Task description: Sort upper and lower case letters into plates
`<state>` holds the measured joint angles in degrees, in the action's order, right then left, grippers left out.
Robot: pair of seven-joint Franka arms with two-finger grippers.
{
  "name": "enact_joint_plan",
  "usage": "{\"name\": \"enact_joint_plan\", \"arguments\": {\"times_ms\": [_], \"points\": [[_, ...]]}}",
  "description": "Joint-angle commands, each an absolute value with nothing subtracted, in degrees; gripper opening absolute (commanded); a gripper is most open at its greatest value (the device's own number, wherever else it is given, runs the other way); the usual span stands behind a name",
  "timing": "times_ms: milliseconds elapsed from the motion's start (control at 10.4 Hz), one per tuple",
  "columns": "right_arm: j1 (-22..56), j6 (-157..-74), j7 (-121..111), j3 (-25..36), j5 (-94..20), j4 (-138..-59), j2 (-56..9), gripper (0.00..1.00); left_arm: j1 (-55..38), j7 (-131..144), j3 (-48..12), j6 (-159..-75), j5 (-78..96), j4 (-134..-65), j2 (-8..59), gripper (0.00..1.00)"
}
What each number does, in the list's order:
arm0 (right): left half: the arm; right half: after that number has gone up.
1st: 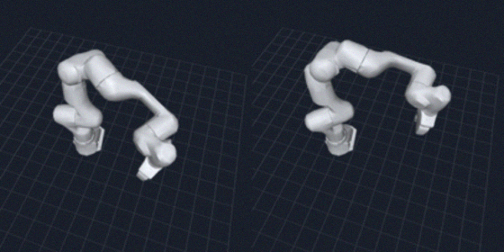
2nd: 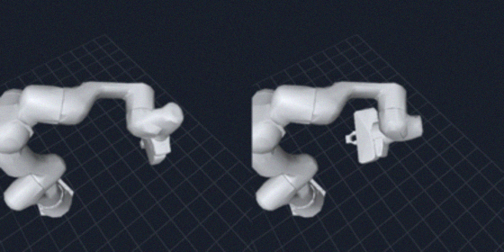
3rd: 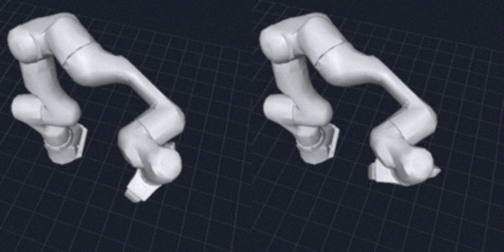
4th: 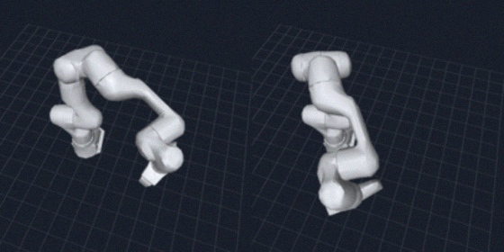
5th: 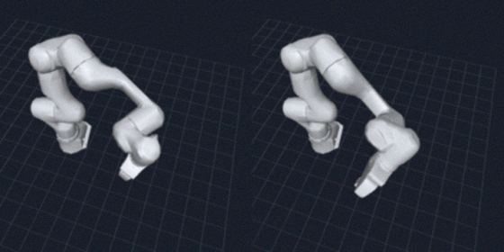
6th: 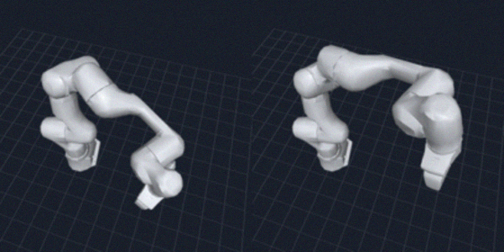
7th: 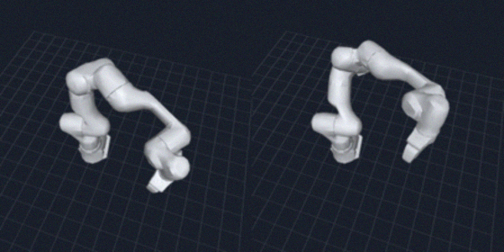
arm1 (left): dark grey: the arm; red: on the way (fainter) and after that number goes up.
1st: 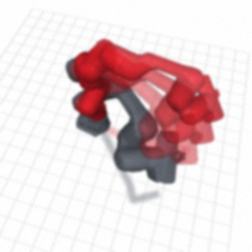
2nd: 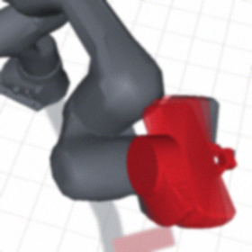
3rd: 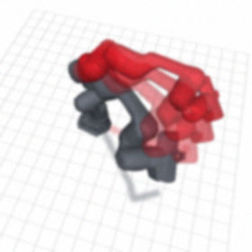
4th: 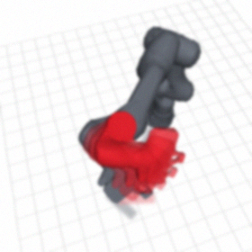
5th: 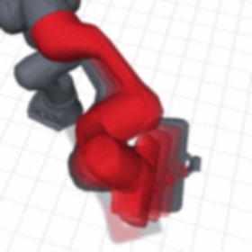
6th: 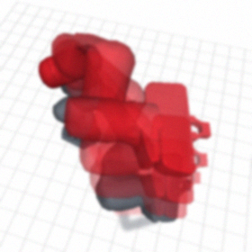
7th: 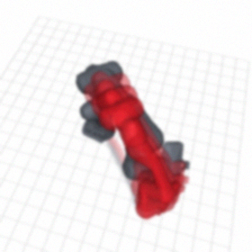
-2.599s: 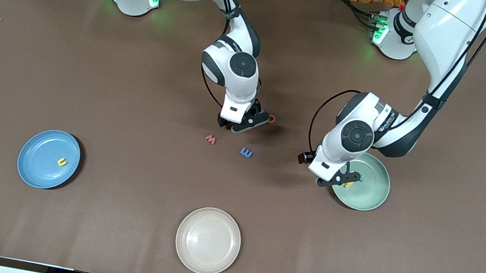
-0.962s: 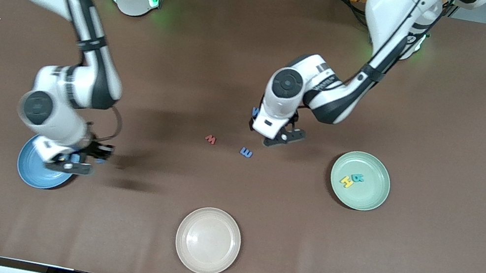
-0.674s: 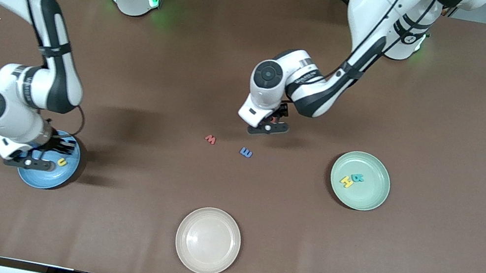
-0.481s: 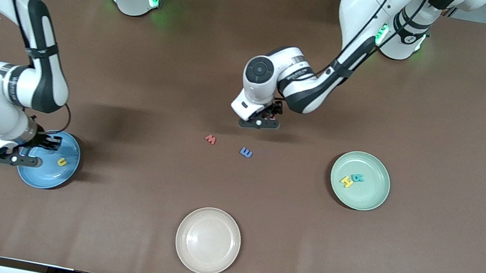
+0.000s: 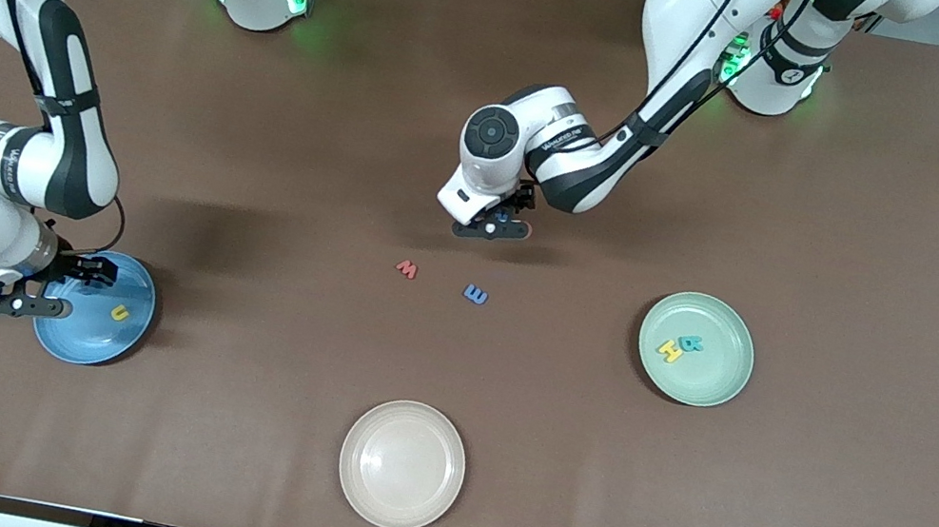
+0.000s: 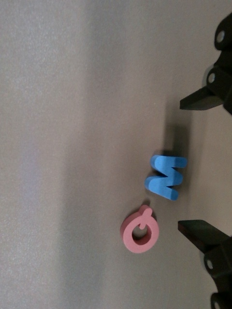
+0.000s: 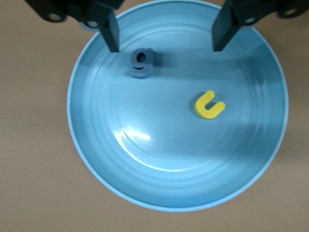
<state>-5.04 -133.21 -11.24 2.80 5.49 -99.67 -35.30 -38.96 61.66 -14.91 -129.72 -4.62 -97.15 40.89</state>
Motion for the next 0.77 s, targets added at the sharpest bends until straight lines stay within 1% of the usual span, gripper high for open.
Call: {"name": "enact_joint_plan", "arguments": {"times_ms": [0,192,385,674], "points": [[-3.70,-130.36,-10.37,2.29,5.72,-98.61,-35.33,1.00,-39.29,61.87,-14.41,-131.64,-3.08,-95.71,42.27,1.00],[-1.68,-129.55,-10.11,1.24,5.45,-98.61,-34.98,1.00,-39.20,62.58,-14.15,-132.98,-1.51,-95.71,42.89,1.00],[-1.49,-129.55,-9.06,-1.04,4.06,-98.61,-34.89,1.00,-39.20,62.49,-14.06,-133.07,-0.97,-95.89,42.89,1.00],[-0.62,-129.38,-5.46,-1.58,2.81,-98.61,-34.72,1.00,-39.29,62.23,-14.06,-133.24,-1.23,-96.15,42.98,1.00]]}}
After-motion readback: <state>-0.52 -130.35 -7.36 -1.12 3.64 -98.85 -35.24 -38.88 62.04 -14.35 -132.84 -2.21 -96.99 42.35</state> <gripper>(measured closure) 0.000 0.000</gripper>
